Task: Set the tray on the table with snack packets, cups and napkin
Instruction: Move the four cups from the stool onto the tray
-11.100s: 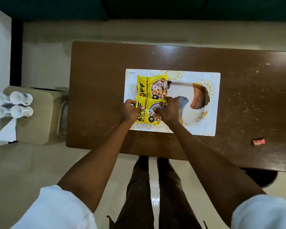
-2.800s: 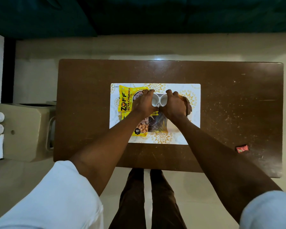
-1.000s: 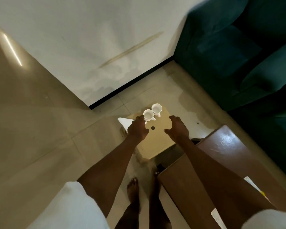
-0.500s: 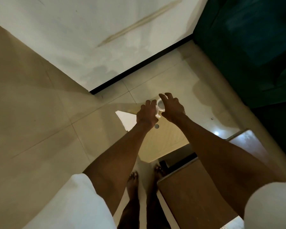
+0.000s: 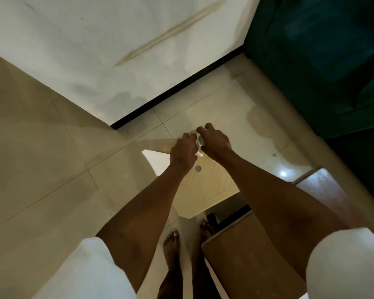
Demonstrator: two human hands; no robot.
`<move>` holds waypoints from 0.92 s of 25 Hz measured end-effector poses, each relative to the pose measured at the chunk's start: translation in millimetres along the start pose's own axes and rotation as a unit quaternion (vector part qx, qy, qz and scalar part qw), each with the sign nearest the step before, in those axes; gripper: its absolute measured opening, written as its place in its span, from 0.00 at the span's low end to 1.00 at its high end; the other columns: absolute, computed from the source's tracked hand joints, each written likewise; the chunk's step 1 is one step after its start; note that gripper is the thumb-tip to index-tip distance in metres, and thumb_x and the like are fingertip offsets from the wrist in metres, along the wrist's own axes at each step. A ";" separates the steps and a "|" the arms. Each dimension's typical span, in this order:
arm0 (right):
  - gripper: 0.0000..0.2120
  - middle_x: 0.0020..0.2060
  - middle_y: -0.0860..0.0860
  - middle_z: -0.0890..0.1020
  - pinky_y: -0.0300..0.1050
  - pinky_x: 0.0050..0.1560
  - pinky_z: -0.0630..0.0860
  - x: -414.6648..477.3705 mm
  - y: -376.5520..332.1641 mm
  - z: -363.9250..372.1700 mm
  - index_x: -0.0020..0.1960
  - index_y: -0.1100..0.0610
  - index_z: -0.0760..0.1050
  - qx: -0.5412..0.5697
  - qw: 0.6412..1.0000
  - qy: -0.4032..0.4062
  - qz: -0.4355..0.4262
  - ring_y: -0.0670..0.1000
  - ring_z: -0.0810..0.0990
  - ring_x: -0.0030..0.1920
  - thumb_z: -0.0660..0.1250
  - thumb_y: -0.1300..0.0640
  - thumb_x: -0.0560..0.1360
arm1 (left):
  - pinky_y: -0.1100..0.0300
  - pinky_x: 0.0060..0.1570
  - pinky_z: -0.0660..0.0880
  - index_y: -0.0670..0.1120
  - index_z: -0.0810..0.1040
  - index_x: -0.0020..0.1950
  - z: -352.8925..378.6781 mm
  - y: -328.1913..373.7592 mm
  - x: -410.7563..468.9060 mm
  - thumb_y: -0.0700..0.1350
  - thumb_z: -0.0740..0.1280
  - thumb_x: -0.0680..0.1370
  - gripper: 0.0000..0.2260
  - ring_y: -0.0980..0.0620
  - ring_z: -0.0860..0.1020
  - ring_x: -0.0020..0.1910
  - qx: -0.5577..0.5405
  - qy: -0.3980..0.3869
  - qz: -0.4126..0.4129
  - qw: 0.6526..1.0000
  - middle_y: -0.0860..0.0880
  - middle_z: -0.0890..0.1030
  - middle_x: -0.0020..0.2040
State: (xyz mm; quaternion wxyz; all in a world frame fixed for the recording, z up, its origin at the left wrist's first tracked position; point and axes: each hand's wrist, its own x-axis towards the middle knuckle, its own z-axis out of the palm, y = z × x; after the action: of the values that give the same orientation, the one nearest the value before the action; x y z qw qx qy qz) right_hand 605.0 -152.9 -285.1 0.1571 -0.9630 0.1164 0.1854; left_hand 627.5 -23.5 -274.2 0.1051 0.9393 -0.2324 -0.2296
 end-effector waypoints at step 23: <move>0.27 0.66 0.54 0.73 0.56 0.52 0.81 -526.5 27.3 -3.4 0.72 0.51 0.71 0.261 0.863 0.095 0.422 0.64 0.82 0.59 0.74 0.51 0.75 | 0.55 0.68 0.77 0.47 0.68 0.78 31.2 209.5 -343.5 0.47 0.76 0.77 0.32 0.46 0.75 0.74 0.110 -0.155 0.378 0.906 0.46 0.74 0.76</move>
State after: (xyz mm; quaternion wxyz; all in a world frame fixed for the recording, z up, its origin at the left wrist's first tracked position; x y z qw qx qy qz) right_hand 122.3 -92.1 -81.9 0.2975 -0.7590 0.5697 0.1040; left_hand 261.0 -42.0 -106.4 0.0425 0.7390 -0.6076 -0.2879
